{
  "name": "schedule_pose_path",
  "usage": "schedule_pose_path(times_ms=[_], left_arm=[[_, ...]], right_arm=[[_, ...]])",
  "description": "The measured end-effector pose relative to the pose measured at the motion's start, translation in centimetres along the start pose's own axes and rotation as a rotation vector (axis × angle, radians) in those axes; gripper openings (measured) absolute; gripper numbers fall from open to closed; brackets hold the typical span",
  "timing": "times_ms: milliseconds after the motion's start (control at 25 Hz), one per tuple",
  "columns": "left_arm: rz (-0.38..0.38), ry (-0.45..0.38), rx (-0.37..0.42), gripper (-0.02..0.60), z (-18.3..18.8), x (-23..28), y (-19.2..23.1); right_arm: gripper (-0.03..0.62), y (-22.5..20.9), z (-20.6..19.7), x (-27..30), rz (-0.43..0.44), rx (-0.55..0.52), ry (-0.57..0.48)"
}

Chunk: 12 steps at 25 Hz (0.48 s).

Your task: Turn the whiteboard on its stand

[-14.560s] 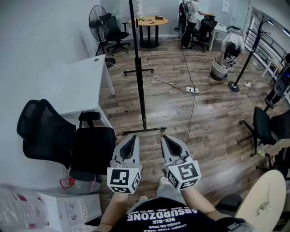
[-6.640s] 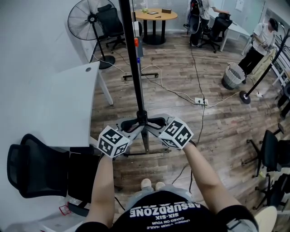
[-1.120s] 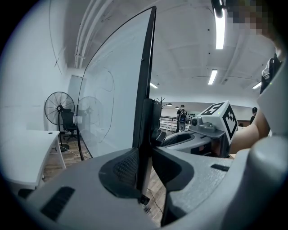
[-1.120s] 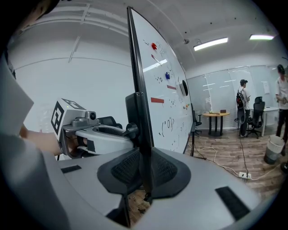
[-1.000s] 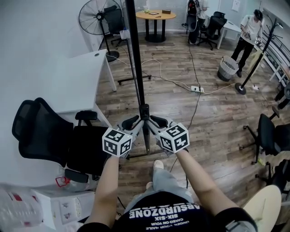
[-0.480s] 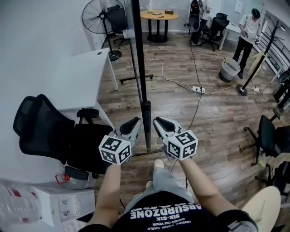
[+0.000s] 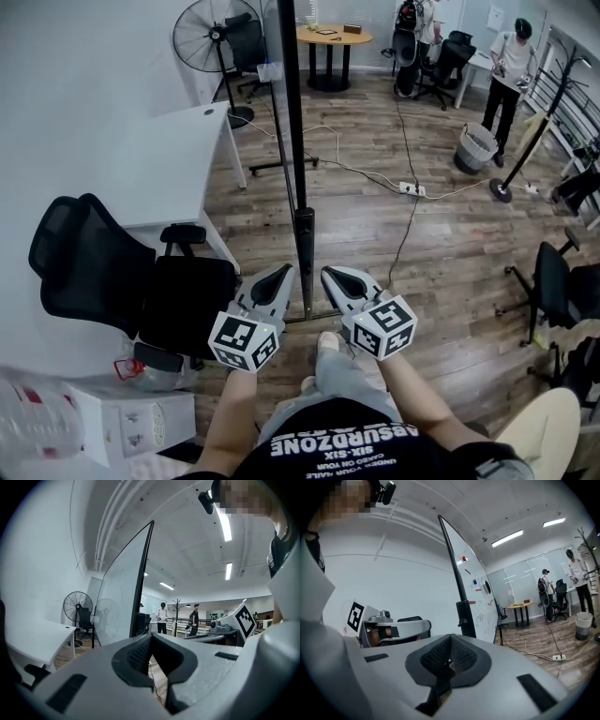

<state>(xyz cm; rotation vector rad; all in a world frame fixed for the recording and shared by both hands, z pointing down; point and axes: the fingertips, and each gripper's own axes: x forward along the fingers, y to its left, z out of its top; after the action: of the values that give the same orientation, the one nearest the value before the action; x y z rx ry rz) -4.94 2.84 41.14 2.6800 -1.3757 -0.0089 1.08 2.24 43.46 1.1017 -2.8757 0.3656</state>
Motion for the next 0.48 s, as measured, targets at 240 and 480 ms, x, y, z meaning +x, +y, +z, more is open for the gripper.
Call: schedule_pose_path(times_ms=[240,480], left_arm=[[0.035,-0.014,-0.031,0.006,-0.5,-2.2,0.1],[0.04,0.007,-0.063,0.006,-1.5,-3.1,-0.4]], right_arm=[[-0.002,1.8,-0.6,-0.8,0.012,-0.011,0.004],[-0.002,2.4,-1.4,-1.5,-0.015,-0.045,0.031]])
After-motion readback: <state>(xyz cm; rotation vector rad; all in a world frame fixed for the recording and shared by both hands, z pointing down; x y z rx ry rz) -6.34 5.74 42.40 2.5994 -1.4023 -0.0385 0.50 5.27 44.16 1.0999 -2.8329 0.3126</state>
